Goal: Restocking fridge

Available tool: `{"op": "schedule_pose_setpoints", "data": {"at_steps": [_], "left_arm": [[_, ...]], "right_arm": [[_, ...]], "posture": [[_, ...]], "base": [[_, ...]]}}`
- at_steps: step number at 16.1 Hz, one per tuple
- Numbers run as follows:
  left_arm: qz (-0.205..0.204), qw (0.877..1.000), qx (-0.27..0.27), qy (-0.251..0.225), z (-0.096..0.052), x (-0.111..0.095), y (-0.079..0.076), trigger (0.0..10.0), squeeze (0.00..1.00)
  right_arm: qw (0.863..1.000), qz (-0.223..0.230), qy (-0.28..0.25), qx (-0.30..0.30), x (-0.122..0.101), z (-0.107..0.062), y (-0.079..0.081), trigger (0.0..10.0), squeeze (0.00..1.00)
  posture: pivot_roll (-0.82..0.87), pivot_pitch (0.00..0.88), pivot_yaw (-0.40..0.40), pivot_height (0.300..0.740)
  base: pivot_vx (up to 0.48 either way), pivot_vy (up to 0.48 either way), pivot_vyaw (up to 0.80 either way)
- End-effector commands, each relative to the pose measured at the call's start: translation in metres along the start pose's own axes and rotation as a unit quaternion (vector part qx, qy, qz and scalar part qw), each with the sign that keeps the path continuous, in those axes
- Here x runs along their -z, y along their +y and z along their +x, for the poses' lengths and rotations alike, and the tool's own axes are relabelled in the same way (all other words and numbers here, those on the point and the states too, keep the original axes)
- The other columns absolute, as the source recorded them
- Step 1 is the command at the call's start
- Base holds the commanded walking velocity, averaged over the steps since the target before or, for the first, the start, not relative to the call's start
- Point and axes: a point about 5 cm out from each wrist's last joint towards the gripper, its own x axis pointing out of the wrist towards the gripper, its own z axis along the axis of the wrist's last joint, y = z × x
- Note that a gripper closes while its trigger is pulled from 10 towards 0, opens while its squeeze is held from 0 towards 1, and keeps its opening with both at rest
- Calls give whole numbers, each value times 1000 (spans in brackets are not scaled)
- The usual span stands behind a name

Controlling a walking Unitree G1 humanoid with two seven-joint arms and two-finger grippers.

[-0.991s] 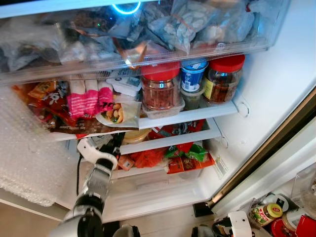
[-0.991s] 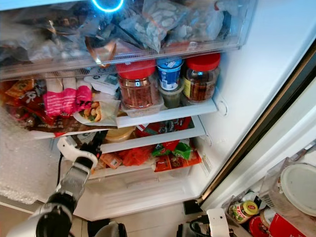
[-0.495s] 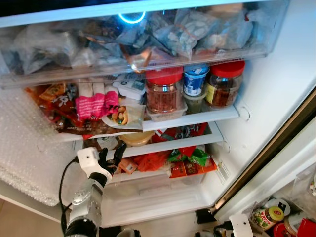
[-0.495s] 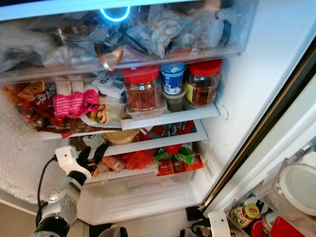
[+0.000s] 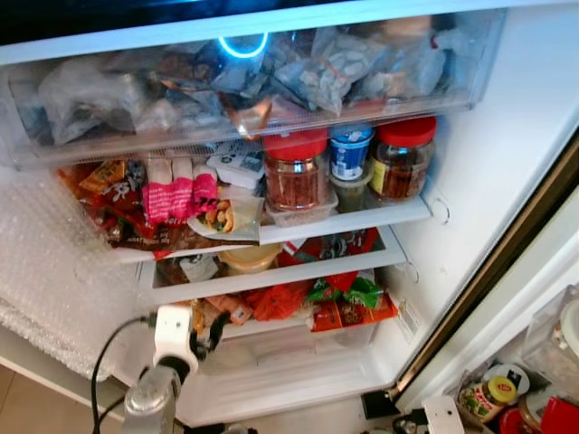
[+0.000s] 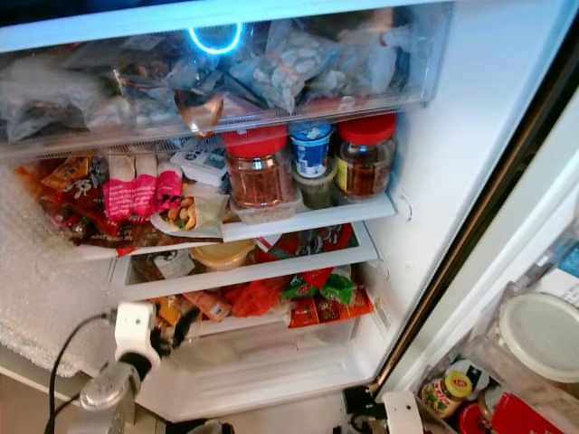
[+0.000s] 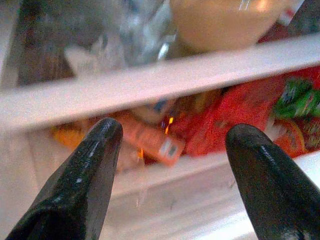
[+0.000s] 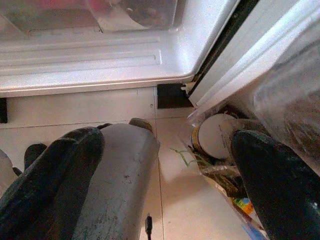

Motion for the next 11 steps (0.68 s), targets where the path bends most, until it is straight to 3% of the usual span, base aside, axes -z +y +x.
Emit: {"op": "schedule_pose_setpoints", "data": {"at_steps": [1,5,9,11], "left_arm": [[5,999,-13,31,-5,14,3,10000,0],[-11,996,-43,71,-10,27,7,10000,0],[-60,985,-91,134,-19,48,19,10000,0],[-63,982,-92,155,-23,56,16,10000,0]], "right_arm": [[998,12,58,-6,28,-6,7,10000,0],[998,15,61,-5,28,-6,7,10000,0],[998,16,59,-6,26,-5,7,10000,0],[998,15,59,-6,26,-5,7,10000,0]], "posture": [[-177,14,59,653],[-172,8,58,653],[-165,6,60,653],[-166,1,61,653]], "base": [[-307,0,0],[-292,0,0],[-251,0,0],[-253,0,0]]}}
